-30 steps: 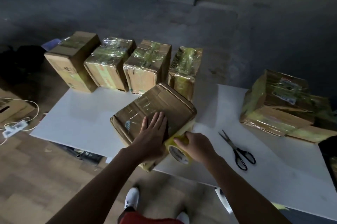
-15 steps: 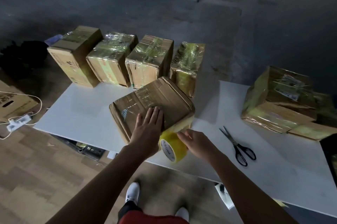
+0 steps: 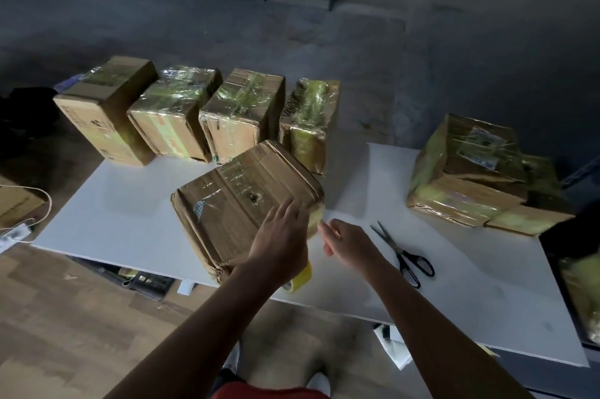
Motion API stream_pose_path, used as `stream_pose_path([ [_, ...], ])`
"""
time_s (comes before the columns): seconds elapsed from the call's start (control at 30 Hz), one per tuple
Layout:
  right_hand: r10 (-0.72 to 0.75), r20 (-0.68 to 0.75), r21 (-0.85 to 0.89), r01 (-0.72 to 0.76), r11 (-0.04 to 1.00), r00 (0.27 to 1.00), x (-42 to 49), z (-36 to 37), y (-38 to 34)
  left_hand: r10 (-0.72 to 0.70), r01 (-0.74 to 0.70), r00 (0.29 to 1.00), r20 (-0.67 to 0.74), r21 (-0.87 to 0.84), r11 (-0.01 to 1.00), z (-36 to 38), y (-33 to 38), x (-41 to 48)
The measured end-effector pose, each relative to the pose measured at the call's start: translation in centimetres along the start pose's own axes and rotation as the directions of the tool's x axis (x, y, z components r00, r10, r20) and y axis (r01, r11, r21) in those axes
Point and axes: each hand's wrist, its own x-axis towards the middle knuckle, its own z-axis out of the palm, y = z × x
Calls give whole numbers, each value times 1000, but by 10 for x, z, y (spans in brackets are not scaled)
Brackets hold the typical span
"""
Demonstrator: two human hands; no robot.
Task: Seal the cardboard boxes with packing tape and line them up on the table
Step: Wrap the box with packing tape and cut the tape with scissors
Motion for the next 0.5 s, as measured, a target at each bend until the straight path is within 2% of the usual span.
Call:
stream_pose_path([
  [0.2, 92, -109, -58, -99, 993, 990, -11, -14, 37, 166, -178, 981, -101, -123, 976, 29, 28, 12],
  [0.5, 240, -252, -124, -277, 953, 938, -31, -34, 115, 106, -86, 984, 143, -139, 987, 64, 81, 31],
])
